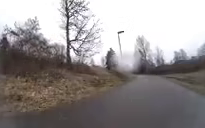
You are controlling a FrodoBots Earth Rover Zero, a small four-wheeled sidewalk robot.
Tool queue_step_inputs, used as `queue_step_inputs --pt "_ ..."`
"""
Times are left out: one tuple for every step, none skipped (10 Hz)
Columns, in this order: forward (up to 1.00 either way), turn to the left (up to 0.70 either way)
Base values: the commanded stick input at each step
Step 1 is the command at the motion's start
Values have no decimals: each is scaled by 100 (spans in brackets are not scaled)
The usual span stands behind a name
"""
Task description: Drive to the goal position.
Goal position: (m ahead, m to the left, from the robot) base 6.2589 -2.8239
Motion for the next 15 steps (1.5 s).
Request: queue_step_inputs --pt "0 -69" --pt "0 -69" --pt "0 -69" --pt "0 -69" --pt "0 -16" --pt "0 0" --pt "0 0" --pt "0 0" --pt "1 0" --pt "70 0" --pt "70 0" --pt "70 0" --pt "70 0" --pt "70 0" --pt "70 0"
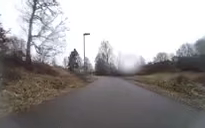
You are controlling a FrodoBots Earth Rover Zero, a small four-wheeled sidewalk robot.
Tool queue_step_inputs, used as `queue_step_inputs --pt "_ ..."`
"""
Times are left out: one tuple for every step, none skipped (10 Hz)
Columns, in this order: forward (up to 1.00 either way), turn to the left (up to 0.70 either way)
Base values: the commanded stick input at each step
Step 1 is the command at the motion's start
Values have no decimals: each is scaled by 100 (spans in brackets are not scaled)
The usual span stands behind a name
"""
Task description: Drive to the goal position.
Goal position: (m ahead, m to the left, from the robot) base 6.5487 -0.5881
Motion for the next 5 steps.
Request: queue_step_inputs --pt "70 0" --pt "69 0" --pt "69 0" --pt "69 0" --pt "69 0"
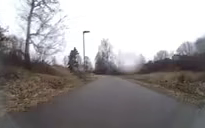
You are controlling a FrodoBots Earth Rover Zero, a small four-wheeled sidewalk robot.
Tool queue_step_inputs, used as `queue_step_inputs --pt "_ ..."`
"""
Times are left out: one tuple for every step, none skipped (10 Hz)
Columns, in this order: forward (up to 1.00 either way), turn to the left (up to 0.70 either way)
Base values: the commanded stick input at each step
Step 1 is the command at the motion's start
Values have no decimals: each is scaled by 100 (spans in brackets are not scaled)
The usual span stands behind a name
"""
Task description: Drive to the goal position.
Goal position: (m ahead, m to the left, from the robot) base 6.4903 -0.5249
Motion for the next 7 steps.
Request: queue_step_inputs --pt "69 0" --pt "70 0" --pt "70 0" --pt "70 0" --pt "70 0" --pt "70 0" --pt "70 0"
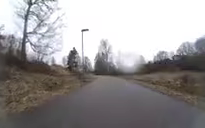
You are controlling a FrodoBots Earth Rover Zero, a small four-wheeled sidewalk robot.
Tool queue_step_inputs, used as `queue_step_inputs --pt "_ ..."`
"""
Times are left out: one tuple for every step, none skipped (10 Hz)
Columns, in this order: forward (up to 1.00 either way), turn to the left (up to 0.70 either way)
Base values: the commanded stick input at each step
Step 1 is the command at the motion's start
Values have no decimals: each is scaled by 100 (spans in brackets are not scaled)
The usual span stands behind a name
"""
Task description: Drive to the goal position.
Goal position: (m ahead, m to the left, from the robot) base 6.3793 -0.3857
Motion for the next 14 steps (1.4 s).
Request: queue_step_inputs --pt "70 0" --pt "70 0" --pt "70 0" --pt "70 0" --pt "70 0" --pt "70 0" --pt "70 0" --pt "70 0" --pt "70 0" --pt "70 0" --pt "70 0" --pt "70 0" --pt "70 0" --pt "70 0"
